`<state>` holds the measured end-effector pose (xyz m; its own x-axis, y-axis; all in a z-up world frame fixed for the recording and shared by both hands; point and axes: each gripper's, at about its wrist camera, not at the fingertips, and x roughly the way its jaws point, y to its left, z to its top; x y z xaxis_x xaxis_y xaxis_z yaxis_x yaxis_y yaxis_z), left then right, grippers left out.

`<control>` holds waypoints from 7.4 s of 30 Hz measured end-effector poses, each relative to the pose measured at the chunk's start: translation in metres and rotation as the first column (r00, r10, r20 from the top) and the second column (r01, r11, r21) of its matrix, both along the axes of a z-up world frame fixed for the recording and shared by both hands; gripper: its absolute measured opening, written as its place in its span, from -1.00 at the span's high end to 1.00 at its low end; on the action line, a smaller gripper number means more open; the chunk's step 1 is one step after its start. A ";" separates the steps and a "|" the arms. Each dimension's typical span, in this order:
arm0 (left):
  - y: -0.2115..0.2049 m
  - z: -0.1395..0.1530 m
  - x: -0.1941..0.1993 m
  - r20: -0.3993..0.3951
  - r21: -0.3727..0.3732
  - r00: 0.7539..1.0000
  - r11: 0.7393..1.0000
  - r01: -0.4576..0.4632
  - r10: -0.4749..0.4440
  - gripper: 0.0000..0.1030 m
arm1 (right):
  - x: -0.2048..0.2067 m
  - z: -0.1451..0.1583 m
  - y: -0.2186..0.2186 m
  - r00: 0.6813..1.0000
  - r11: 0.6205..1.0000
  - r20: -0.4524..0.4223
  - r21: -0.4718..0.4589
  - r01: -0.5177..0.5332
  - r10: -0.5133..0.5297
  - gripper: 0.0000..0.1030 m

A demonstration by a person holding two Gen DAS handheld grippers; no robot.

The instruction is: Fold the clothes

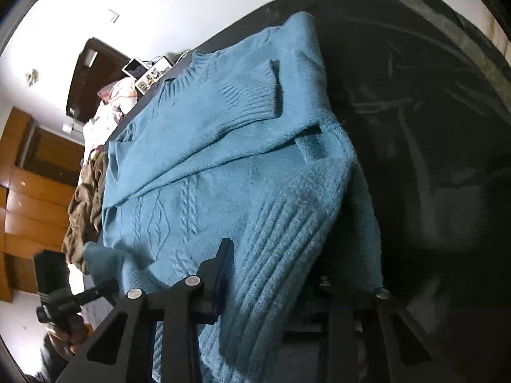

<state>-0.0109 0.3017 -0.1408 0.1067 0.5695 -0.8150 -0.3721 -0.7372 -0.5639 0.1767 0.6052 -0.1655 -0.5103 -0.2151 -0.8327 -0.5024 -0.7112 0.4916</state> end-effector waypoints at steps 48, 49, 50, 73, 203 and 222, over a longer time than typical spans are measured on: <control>0.037 0.059 -0.228 -0.104 0.153 0.941 0.940 -0.304 0.321 0.33 | -0.095 0.086 0.094 0.932 0.948 -0.316 0.200 0.249 -0.179 -0.49; 0.035 0.062 -0.230 -0.109 0.165 0.937 0.936 -0.312 0.332 0.23 | -0.096 0.087 0.092 0.936 0.946 -0.310 0.220 0.239 -0.165 -0.49; 0.033 0.064 -0.231 -0.120 0.166 0.935 0.935 -0.313 0.334 0.18 | -0.097 0.088 0.090 0.941 0.944 -0.304 0.240 0.228 -0.150 -0.49; 0.050 0.032 -0.162 -0.233 -0.069 0.967 0.994 0.088 -0.102 -0.13 | -0.114 0.026 -0.001 0.929 0.773 0.150 0.519 -0.364 0.337 -0.49; 0.024 0.002 -0.158 -0.390 -0.273 0.920 0.958 -0.087 -0.028 -0.58 | -0.028 -0.018 0.092 0.972 0.975 -0.080 0.013 0.221 -0.219 -0.64; 0.013 -0.013 -0.159 -0.287 -0.209 0.958 0.974 -0.085 0.022 -0.83 | -0.028 -0.023 0.069 0.960 0.960 -0.115 -0.147 0.239 -0.257 -0.86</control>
